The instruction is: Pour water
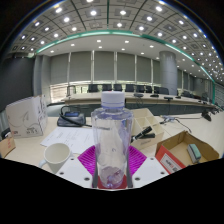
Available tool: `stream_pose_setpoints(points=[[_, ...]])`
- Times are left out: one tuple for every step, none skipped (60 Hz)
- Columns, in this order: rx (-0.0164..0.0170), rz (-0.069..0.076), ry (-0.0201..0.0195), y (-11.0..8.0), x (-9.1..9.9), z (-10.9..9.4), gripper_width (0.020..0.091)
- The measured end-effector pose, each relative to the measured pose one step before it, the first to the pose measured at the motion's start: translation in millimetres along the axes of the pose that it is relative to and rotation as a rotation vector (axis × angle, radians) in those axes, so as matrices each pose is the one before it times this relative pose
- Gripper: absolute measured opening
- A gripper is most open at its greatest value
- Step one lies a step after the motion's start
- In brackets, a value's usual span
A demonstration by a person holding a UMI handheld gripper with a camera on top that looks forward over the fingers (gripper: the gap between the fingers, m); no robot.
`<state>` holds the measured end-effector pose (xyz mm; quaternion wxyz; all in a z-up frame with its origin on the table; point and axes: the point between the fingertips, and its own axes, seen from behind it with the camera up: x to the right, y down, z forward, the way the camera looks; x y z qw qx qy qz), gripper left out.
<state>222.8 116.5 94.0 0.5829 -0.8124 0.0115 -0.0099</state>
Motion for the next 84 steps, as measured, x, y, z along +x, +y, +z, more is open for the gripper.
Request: stream_pose_setpoints(points=[[0.00103, 0.0003, 0.00125, -0.93, -0.33, -1.23, 0.0413], [0.00022, -0.0002, 0.00010, -0.27, -0.50, -0.76, 0.0433], [-0.00109, 0.0005, 0.00057, 0.14, -0.31, -0.49, 0.0453], [-0.00140, 0.0012, 0.00154, -0.04, 0.06, -0.15, 0.0474], [-0.00234, 0.0018, 0.00165, -0.09, 0.00, -0.29, 0.0490], [-0.00360, 0.0018, 0.00101, 0.08, 0.03, -0.04, 0.0503], [-0.00872, 0.0022, 0.00266, 1.09, 0.77, 0.10, 0.0515], [-0.00995, 0.0033, 0.00243, 1.44, 0.66, 0.34, 0.0536], [-0.00920, 0.0045, 0.00569, 1.47, 1.82, 0.06, 0.0566], [-0.00728, 0.0046, 0.00649, 0.88, 1.86, -0.18, 0.0608], [-0.00488, 0.0044, 0.00668, 0.75, 2.12, 1.39, 0.0663], [-0.00526, 0.0046, 0.00424, 0.02, 0.99, -0.82, 0.0726], [-0.00487, 0.0048, 0.00137, -0.13, 0.54, -0.36, 0.0791], [-0.00552, 0.0050, 0.00018, -0.42, 0.34, -0.88, 0.0853], [-0.00609, 0.0062, 0.00572, -0.35, 2.10, -1.17, 0.0872], [-0.00565, 0.0054, 0.00164, -0.35, 0.61, -1.74, 0.0859], [-0.00271, 0.0068, 0.00296, -1.00, 0.77, -1.89, 0.0850], [-0.00274, 0.0066, 0.00448, -1.27, 1.21, -2.08, 0.0849], [-0.00403, 0.0040, 0.00304, -0.88, 0.84, -0.13, 0.0852], [-0.00342, 0.0042, 0.00102, -1.46, -0.69, -7.08, 0.0859], [-0.00172, 0.0032, 0.00265, -1.81, 0.53, -4.28, 0.0860], [-0.00090, 0.0019, 0.00387, -2.18, 0.45, -4.23, 0.0859], [-0.00117, 0.0011, 0.00466, -1.99, 0.46, -4.61, 0.0859], [-0.00211, 0.0004, 0.00577, -2.08, 0.37, -4.73, 0.0860], [-0.00272, 0.0001, 0.00571, -1.94, 0.05, -5.26, 0.0860], [-0.00359, 0.0005, 0.00485, -2.06, -0.38, -5.49, 0.0860], [-0.00596, 0.0015, 0.00307, -1.91, -0.43, -2.70, 0.0859], [-0.00591, 0.0000, 0.00165, -1.28, -0.98, -5.62, 0.0860], [-0.00629, 0.0006, 0.00074, -1.34, -2.06, -6.62, 0.0859], [-0.00714, 0.0016, 0.00179, -1.44, -2.69, -6.86, 0.0859], [-0.00877, 0.0019, 0.00233, -0.75, -2.05, -7.18, 0.0858], [-0.00930, 0.0021, 0.00323, -0.27, -1.82, -7.51, 0.0858], [-0.00780, 0.0016, 0.00190, -0.54, -2.79, -7.55, 0.0857], [-0.00634, 0.0007, 0.00043, -0.62, -3.14, -8.02, 0.0859], [-0.00688, 0.0006, 0.00107, -0.35, -3.24, -7.98, 0.0855], [-0.00935, 0.0013, 0.00228, 1.03, -2.05, -8.07, 0.0855], [-0.01068, 0.0019, 0.00533, 2.33, -0.66, -6.80, 0.0856], [-0.00987, 0.0021, 0.00529, 1.02, -2.70, -9.08, 0.0857], [-0.00905, 0.0020, 0.00555, 0.53, -4.01, -9.56, 0.0856], [-0.00908, 0.0023, 0.00333, 1.41, -2.85, -8.69, 0.0856], [-0.01004, 0.0020, 0.00244, 1.93, -3.45, -8.76, 0.0855], [-0.01202, 0.0025, 0.00211, 2.50, -3.60, -9.39, 0.0856], [-0.01405, 0.0033, 0.00224, 4.01, -2.43, -8.66, 0.0854], [-0.01241, 0.0032, 0.00191, 3.18, -3.66, -8.86, 0.0857], [-0.00949, 0.0015, 0.00053, 2.22, -4.53, -8.88, 0.0858], [-0.00958, 0.0006, -0.00153, 4.02, -2.27, -7.03, 0.0857], [-0.00680, 0.0015, 0.00027, 2.82, -3.64, -8.35, 0.0858], [-0.00467, 0.0014, 0.00217, 2.65, -3.89, -9.21, 0.0858], [-0.00332, 0.0002, 0.00217, 2.28, -3.30, -7.91, 0.0860], [-0.00298, -0.0011, 0.00209, 2.25, -3.11, -7.43, 0.0860], [-0.00448, -0.0023, 0.00284, 2.83, -1.88, -7.33, 0.0859], [-0.00542, -0.0028, 0.00409, 2.96, -2.34, -6.96, 0.0859], [-0.00540, -0.0040, 0.00421, 3.29, -2.26, -6.92, 0.0860], [-0.00377, -0.0041, 0.00356, 2.98, -2.12, -6.49, 0.0861], [-0.00261, -0.0035, 0.00312, 2.82, -2.22, -6.28, 0.0861], [-0.00275, -0.0031, 0.00110, 2.54, -0.21, -3.17, 0.0859], [-0.00224, -0.0034, 0.00162, 2.83, -2.94, -6.26, 0.0860], [-0.00077, -0.0051, -0.00042, 2.42, -3.88, -7.26, 0.0862], [0.00036, -0.0057, -0.00222, 1.53, -2.63, -4.98, 0.0860], [0.00044, -0.0055, -0.00087, 1.88, -2.90, -4.84, 0.0861], [0.00045, -0.0058, 0.00027, 1.84, -2.32, -4.67, 0.0861], [0.00094, -0.0066, 0.00025, 1.79, -2.25, -4.21, 0.0858], [0.00164, -0.0066, -0.00153, 1.54, -1.53, -2.31, 0.0863], [0.00043, -0.0070, -0.00077, 1.22, -2.17, -3.81, 0.0859], [-0.00061, -0.0066, -0.00105, 0.70, 0.58, -2.06, 0.0858], [-0.00046, -0.0061, 0.00020, 1.81, -1.96, -3.66, 0.0857], [-0.00030, -0.0043, -0.00124, 0.97, -2.23, -4.19, 0.0857], [-0.00195, 0.0006, -0.00246, 1.10, -1.50, -2.88, 0.0857], [-0.00187, 0.0031, -0.00170, 1.46, -1.49, -2.33, 0.0859], [-0.00110, 0.0028, 0.00057, 1.49, -1.22, -1.97, 0.0858], [0.00019, 0.0017, 0.00197, 0.95, -0.94, -2.08, 0.0856], [0.00069, 0.0007, 0.00138, 0.98, -0.84, -1.83, 0.0856], [0.00076, 0.0015, 0.00068, 1.12, -0.16, -0.72, 0.0856], [0.00000, 0.0006, 0.00001, 0.52, -1.17, -1.59, 0.0857], [-0.00009, 0.0006, -0.00057, 0.32, -1.20, -1.19, 0.0857], [0.00054, -0.0001, -0.00102, 0.13, -0.99, -1.28, 0.0857], [0.00127, -0.0006, -0.00078, -0.21, -1.34, -1.31, 0.0858], [0.00170, -0.0007, -0.00029, -0.34, -1.30, -1.25, 0.0859], [0.00155, -0.0014, -0.00024, -0.65, -1.28, -1.10, 0.0857], [0.00212, -0.0026, 0.00053, -0.78, -0.80, -0.77, 0.0857], [0.00278, -0.0042, 0.00055, -0.93, -0.99, -0.94, 0.0859], [0.00255, -0.0050, 0.00014, -1.03, -0.80, -0.65, 0.0859], [0.00126, -0.0048, -0.00021, -0.62, -0.76, -0.46, 0.0859], [0.00026, -0.0048, 0.00045, -0.76, -0.54, -0.23, 0.0859]])
